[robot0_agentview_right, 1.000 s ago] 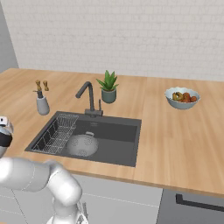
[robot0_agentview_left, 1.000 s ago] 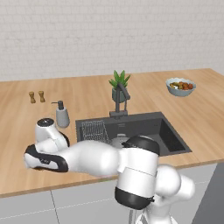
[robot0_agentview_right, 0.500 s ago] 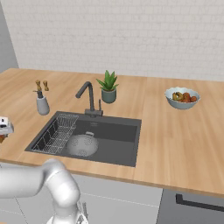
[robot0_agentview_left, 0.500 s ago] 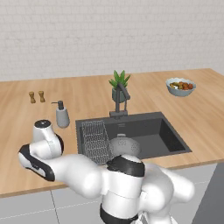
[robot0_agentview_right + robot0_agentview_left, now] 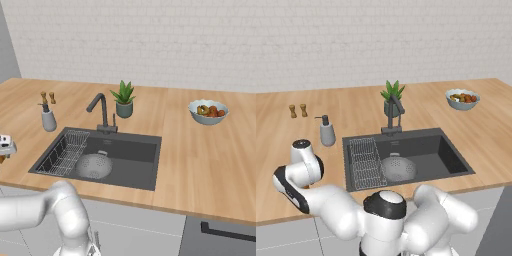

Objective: Put the colander in the sink, put the peach in the colander, and turn on the sink faucet and pour water over the colander.

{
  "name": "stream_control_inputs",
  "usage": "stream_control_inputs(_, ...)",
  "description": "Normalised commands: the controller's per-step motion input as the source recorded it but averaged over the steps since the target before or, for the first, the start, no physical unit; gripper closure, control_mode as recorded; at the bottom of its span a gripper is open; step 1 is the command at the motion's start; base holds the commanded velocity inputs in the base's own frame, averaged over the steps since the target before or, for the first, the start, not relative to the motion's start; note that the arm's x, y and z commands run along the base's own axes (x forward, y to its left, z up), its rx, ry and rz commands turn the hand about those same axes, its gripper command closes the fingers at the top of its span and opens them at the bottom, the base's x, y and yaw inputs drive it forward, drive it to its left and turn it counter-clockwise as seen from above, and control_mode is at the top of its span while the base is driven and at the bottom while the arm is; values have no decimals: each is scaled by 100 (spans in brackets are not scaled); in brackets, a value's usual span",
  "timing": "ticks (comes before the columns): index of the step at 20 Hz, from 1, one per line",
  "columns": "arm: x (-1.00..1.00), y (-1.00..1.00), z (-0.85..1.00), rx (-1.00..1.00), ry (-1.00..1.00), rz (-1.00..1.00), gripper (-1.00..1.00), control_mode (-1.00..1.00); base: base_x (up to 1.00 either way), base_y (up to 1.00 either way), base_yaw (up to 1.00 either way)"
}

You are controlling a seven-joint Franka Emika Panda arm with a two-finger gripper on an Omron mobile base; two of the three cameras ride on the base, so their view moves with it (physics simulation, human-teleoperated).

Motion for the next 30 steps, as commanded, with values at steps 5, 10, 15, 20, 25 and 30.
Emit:
stream_control_inputs(5, 1, 12, -28, 0, 0, 0, 100, -100, 0, 0, 0)
stream_control_inputs(10, 3, 1, 0, 0, 1, 0, 100, -100, 0, 0, 0)
stream_control_inputs(15, -7, -43, 26, 0, 0, 0, 100, -100, 0, 0, 0)
stream_control_inputs(20, -35, -94, 34, 1, 0, 0, 100, -100, 0, 0, 0)
stream_control_inputs(25, -38, -100, 22, 2, 0, 0, 100, -100, 0, 0, 0)
stream_control_inputs(30, -29, -100, 8, 1, 0, 0, 100, -100, 0, 0, 0)
